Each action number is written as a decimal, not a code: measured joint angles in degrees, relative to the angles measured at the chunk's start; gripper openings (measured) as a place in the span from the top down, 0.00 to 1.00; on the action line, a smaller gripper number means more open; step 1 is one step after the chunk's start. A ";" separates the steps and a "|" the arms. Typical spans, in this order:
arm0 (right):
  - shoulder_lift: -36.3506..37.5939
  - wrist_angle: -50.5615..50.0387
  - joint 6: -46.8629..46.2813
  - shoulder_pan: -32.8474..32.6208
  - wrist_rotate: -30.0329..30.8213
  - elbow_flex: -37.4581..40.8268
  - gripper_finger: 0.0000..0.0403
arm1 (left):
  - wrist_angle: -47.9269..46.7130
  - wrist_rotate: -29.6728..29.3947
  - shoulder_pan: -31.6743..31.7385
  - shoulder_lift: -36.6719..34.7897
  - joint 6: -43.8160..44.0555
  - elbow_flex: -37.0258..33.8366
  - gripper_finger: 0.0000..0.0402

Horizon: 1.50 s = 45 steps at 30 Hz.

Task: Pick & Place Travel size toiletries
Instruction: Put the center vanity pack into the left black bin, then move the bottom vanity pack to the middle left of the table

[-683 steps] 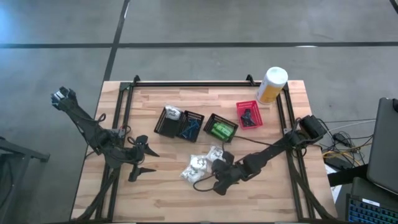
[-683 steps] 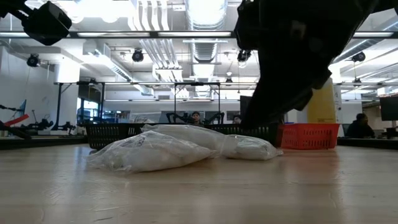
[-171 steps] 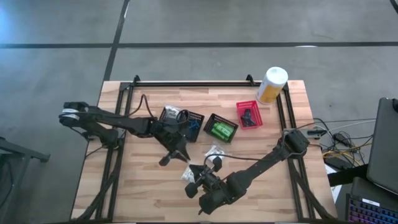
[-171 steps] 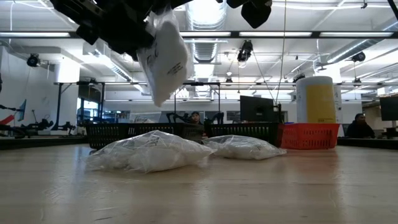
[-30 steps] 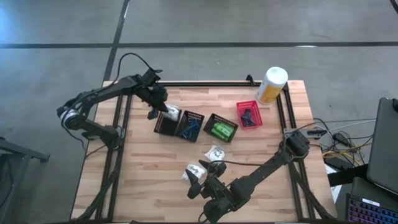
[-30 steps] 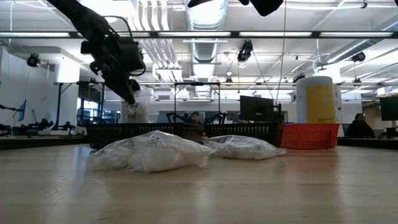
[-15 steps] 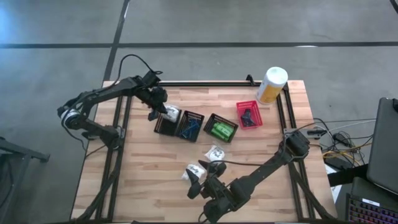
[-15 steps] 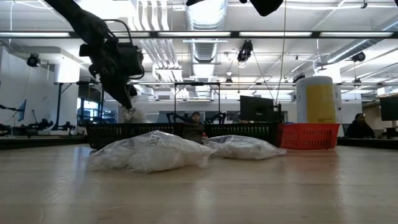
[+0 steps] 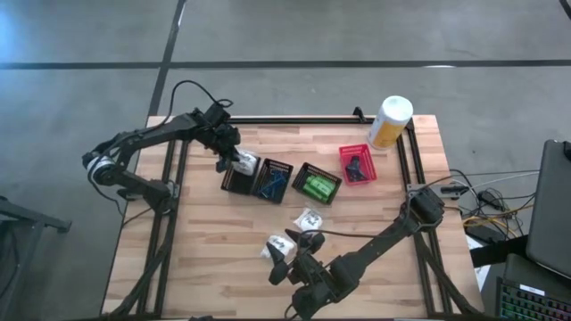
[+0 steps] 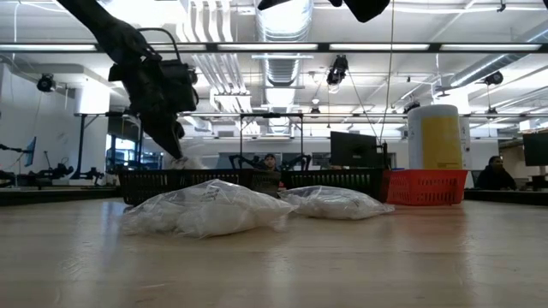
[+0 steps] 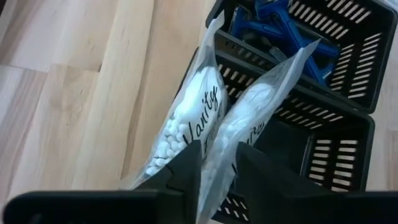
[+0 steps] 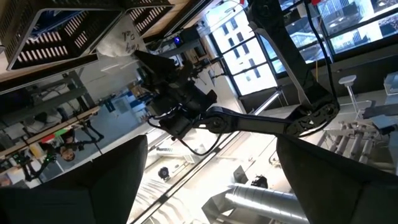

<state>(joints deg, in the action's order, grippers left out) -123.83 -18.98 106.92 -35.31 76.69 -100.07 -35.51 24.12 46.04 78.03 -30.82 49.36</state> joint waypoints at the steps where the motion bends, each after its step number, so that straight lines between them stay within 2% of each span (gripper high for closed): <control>1: 0.00 0.00 0.02 0.01 0.00 0.00 0.13 | 0.00 0.00 -0.02 -0.04 0.23 0.00 0.73; 10: 0.00 0.00 0.00 0.13 -0.02 0.02 0.19 | -0.50 -0.12 -0.02 -3.00 2.53 0.50 0.64; 19: 0.00 0.00 -0.01 0.34 -0.04 0.02 0.16 | -3.36 0.06 -0.09 -12.44 8.15 0.48 0.63; 22: 0.00 0.00 -0.01 0.55 -0.04 0.02 0.13 | -5.46 1.42 -0.37 -16.42 11.25 0.48 0.63; 28: 0.00 0.00 0.02 0.59 -0.05 0.01 0.11 | -9.05 10.51 -3.55 -23.17 16.20 0.06 0.63; 33: 0.00 0.00 0.19 0.59 -0.04 0.00 0.14 | -9.18 10.54 -12.51 -25.76 19.65 -0.02 0.63; 37: -0.01 0.00 0.19 0.59 -0.04 0.01 0.17 | -7.08 8.04 -22.87 -25.60 23.05 -0.02 0.63; 45: -0.01 -0.01 0.19 0.57 1.21 0.01 0.17 | 3.16 -11.02 -49.69 -23.45 33.13 -5.81 0.63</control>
<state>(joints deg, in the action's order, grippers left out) -123.84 -18.99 107.11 -34.74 77.89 -100.06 -32.34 13.10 -3.64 54.58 2.32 43.55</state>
